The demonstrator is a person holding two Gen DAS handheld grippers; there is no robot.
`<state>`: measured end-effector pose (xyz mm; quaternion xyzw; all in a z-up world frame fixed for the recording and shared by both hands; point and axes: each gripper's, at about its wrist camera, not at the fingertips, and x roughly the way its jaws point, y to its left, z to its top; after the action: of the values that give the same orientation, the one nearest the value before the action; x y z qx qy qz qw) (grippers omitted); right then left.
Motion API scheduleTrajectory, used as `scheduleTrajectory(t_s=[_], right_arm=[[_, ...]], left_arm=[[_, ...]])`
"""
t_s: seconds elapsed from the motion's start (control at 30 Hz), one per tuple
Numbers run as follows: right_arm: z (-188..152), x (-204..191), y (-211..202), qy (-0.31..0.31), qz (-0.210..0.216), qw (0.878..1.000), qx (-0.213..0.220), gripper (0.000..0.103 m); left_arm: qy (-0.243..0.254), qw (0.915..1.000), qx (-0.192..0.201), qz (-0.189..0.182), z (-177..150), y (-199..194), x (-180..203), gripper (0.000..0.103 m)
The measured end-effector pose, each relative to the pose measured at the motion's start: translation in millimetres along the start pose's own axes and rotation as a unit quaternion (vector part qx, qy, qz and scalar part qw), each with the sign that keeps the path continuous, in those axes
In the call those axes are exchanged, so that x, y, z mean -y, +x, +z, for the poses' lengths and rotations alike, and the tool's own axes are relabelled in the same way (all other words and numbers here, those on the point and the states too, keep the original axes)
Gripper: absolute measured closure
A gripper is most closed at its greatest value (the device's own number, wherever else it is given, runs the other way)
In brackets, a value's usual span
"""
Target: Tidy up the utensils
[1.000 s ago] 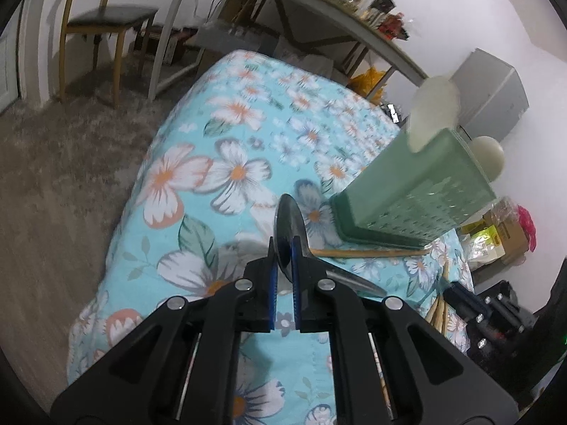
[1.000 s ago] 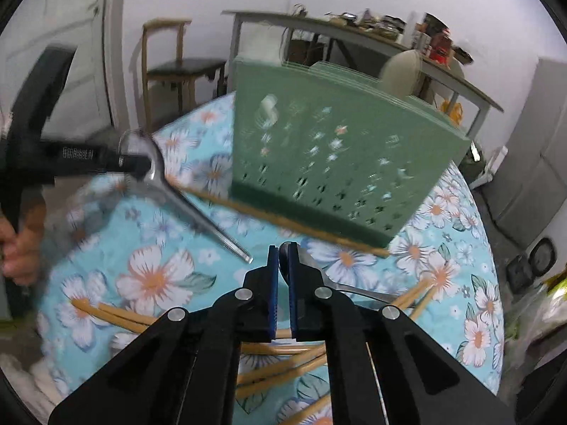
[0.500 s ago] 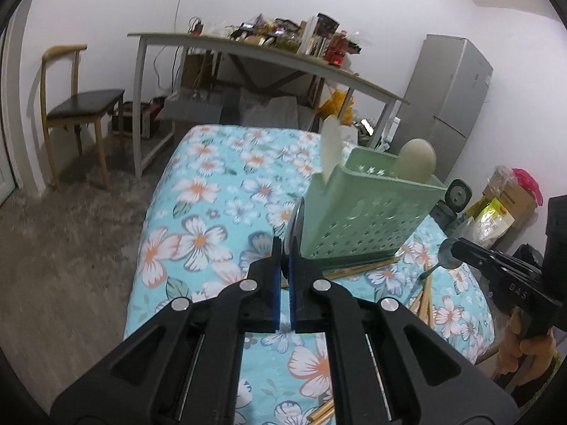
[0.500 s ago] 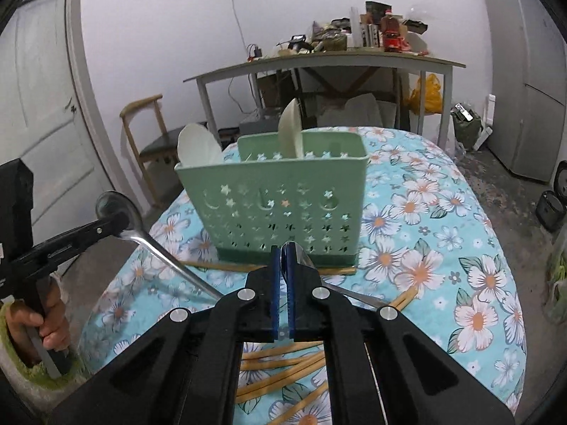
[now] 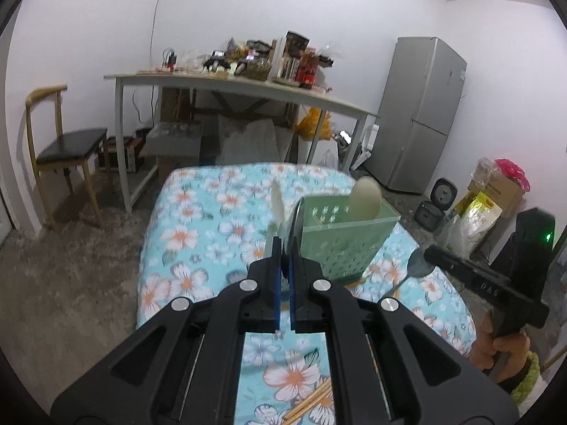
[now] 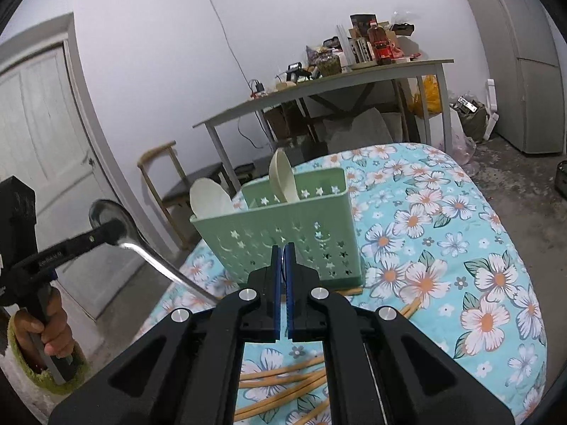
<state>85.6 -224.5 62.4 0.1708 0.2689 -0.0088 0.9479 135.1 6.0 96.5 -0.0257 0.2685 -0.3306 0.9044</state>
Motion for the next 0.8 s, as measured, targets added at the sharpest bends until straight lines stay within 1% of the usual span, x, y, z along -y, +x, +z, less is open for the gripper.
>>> scheduleTrajectory(t_s=[0.27, 0.5, 0.63, 0.7, 0.8], right_arm=[[2, 5, -9, 0.011, 0.013, 1.0, 0.016, 0.101], [2, 8, -10, 0.019, 0.021, 0.999, 0.017, 0.101], [2, 9, -8, 0.019, 0.024, 0.999, 0.017, 0.101], [3, 9, -8, 0.02, 0.024, 0.999, 0.018, 0.101], [3, 10, -7, 0.021, 0.026, 0.999, 0.017, 0.101]], left_arm=[[0.029, 0.9983, 0.049, 0.008, 43, -20, 16, 0.1], [0.059, 0.9944, 0.08, 0.035, 68, -23, 27, 0.1], [0.071, 0.993, 0.081, 0.047, 79, -16, 29, 0.1], [0.082, 0.9916, 0.082, 0.059, 82, -10, 30, 0.1], [0.088, 0.9912, 0.075, 0.064, 87, 0, 30, 0.1]])
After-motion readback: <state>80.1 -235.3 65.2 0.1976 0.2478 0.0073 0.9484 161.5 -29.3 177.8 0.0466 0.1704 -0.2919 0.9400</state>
